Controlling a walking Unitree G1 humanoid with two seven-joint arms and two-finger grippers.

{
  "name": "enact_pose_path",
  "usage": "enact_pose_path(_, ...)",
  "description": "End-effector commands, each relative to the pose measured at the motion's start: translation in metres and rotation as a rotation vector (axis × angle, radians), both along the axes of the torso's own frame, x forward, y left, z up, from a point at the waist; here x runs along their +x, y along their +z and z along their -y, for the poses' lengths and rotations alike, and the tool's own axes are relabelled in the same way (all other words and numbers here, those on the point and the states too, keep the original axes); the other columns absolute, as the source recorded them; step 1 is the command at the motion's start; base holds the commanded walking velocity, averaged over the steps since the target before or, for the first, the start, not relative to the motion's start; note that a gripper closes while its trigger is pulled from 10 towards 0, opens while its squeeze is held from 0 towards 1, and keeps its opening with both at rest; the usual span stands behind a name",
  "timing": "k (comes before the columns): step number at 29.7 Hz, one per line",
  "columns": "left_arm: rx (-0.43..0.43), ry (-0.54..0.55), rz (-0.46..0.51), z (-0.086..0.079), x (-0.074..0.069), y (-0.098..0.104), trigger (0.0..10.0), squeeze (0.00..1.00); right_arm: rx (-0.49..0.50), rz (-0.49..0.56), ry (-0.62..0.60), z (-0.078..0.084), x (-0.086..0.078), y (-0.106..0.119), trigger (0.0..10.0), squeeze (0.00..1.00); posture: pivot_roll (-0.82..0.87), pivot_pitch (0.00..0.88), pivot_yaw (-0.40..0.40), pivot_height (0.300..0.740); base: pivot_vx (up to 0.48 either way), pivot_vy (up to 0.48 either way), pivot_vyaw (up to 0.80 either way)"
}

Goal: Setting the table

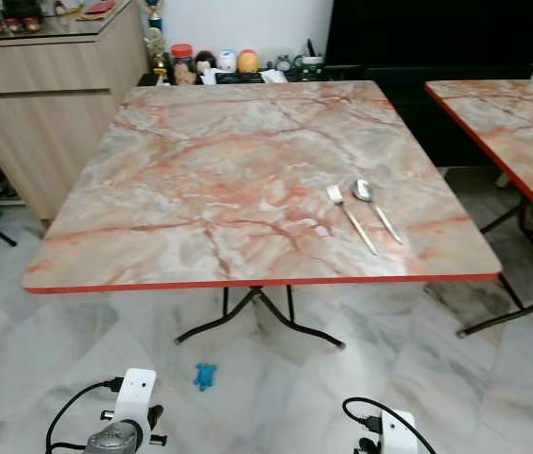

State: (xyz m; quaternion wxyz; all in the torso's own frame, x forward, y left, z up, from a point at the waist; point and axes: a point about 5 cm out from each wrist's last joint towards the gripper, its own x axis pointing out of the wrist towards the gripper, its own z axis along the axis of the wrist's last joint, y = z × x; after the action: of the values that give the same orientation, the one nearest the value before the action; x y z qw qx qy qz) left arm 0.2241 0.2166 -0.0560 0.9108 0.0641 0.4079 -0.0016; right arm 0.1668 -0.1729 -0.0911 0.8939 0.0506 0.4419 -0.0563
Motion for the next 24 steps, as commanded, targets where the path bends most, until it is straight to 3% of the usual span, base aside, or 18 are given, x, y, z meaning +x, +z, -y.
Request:
enact_pose_path(1,0.008,-0.014,-0.005,0.002,-0.001,-0.001,10.0,0.00,-0.013,0.018,0.001,0.004,0.003,0.002,10.0,0.00,0.10,0.000,-0.004,0.740,0.000,-0.420,0.00)
enact_pose_path(8,0.002,-0.008,-0.008,0.003,-0.002,-0.002,10.0,0.00,-0.021,0.056,0.015,0.005,0.014,0.007,10.0,0.00,0.10,0.000,-0.010,0.740,0.000,-0.372,0.00)
enact_pose_path(12,0.001,0.000,-0.012,0.003,-0.002,-0.002,10.0,0.00,-0.025,0.086,0.027,0.005,0.022,0.012,10.0,0.00,0.10,0.000,-0.013,0.740,0.000,0.000,0.00)
enact_pose_path(17,0.001,-0.001,-0.016,0.004,-0.003,-0.003,10.0,0.00,-0.044,0.189,0.043,0.006,0.044,0.025,10.0,0.00,0.09,0.000,-0.018,0.740,0.000,0.000,0.00)
enact_pose_path(21,-0.003,-0.002,-0.019,0.005,-0.005,-0.004,10.0,0.00,-0.050,0.345,0.062,0.007,0.070,0.046,10.0,0.00,0.09,0.000,-0.030,0.740,0.000,0.000,0.00)
enact_pose_path(24,-0.009,0.000,-0.016,0.006,-0.005,-0.005,10.0,0.00,-0.058,0.420,0.060,0.009,0.079,0.056,10.0,0.00,0.09,0.000,-0.035,0.740,0.000,0.000,0.00)
